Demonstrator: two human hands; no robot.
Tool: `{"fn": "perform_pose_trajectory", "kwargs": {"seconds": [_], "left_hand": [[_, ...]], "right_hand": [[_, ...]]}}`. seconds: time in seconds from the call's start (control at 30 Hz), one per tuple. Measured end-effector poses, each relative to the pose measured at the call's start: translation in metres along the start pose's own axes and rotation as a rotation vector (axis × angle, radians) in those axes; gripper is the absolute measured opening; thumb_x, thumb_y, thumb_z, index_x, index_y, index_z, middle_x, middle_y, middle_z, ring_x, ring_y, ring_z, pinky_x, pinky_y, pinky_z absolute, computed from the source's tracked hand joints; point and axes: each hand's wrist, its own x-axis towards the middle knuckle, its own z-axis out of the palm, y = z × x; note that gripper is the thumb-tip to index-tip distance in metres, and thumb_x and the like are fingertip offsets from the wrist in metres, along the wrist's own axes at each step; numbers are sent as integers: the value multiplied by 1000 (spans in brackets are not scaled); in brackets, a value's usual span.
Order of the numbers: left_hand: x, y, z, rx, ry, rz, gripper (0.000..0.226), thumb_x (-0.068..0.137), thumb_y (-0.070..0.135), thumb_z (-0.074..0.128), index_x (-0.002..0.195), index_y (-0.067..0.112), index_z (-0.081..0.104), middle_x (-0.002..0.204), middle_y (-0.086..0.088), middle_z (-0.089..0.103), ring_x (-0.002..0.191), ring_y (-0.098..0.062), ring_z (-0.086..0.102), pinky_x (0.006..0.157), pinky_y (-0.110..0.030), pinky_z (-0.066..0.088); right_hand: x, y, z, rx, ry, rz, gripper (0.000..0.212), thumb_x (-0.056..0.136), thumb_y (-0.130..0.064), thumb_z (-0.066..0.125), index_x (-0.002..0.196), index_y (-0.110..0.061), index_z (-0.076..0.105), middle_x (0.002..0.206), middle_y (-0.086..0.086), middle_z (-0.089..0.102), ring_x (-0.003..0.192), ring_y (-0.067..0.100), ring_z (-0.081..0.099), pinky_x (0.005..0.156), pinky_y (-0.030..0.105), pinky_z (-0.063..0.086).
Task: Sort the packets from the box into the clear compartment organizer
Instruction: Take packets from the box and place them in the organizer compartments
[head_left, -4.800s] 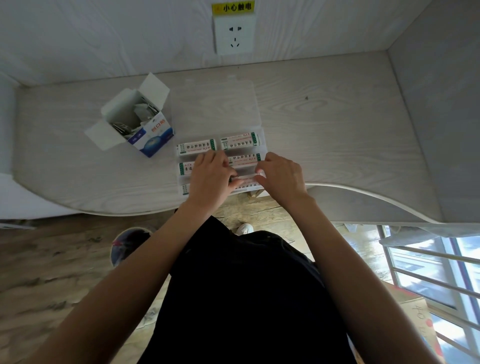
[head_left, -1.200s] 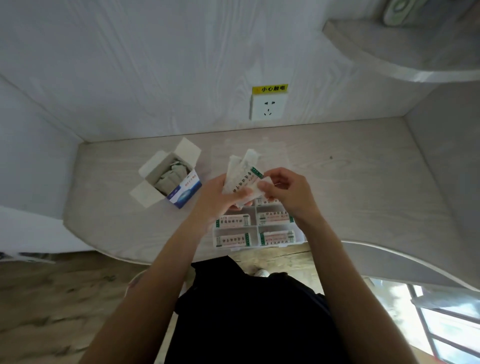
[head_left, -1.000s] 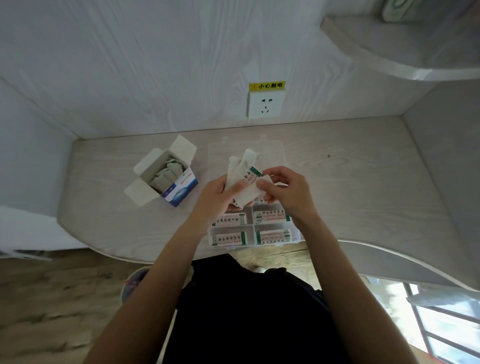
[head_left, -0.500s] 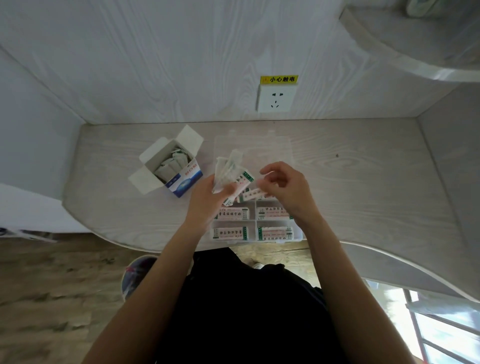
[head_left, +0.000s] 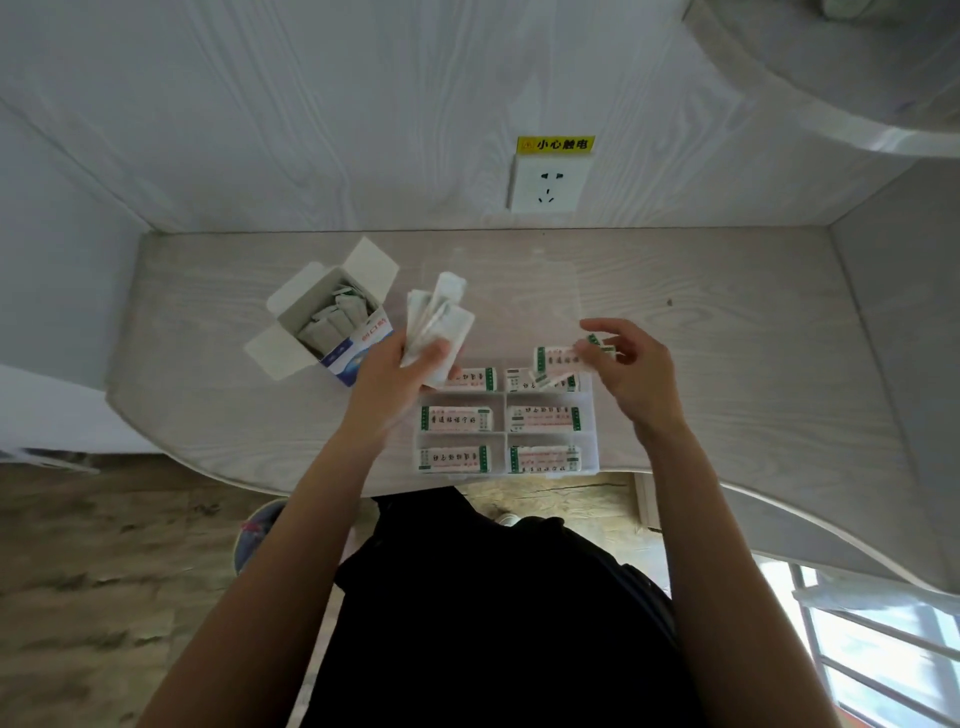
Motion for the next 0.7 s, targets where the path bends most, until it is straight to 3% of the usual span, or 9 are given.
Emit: {"fn": "perform_pose_trajectory", "kwargs": {"seconds": [0.13,0.27,0.33,0.43,0.57,0.7], "left_hand": [[2,-4,-7,-29,39,9,27,92,10,56,117,2,56,98,-12,66,75,-12,67,62,-18,53],[1,-9,-5,-25,39,-31,15,91,13,57,105,9,60,93,-7,66,73,-10,69,64,-19,55],[0,-13,-5,-31,33,-42,8,91,13,58,98,14,61,91,-6,67,73,-10,68,69,-23,57],[1,-18,-6,18,23,-51,15,91,17,58,104,11,62,96,-9,68,76,-8,68,75,-28,57],[-2,-18,-5,-7,9,-48,16,91,15,58,105,9,61,97,-8,68,76,-7,69,68,-22,56],[-5,-16,-5,-20,-3,-34,8,91,16,58,98,18,61,89,1,68,74,-7,69,67,-21,56]], "right_hand": [[7,8,7,-44,23,20,4,83,-14,69,83,-16,66,75,7,65,46,1,53,48,19,45],[12,13,16,-131,-17,27,13,81,-17,73,79,-13,61,77,7,67,48,6,60,48,18,48],[15,15,17,-263,-37,-8,16,80,-25,74,79,-16,61,77,0,67,54,3,59,51,15,45],[15,15,18,-478,-52,-64,14,79,-35,72,80,-24,64,79,-8,64,66,3,53,63,22,41],[14,14,23,-642,-85,-154,15,82,-38,68,85,-24,68,87,-8,63,79,8,56,68,25,36],[14,17,29,-781,-69,-242,19,85,-37,65,88,-19,68,96,-3,60,91,12,53,71,24,31]]}}
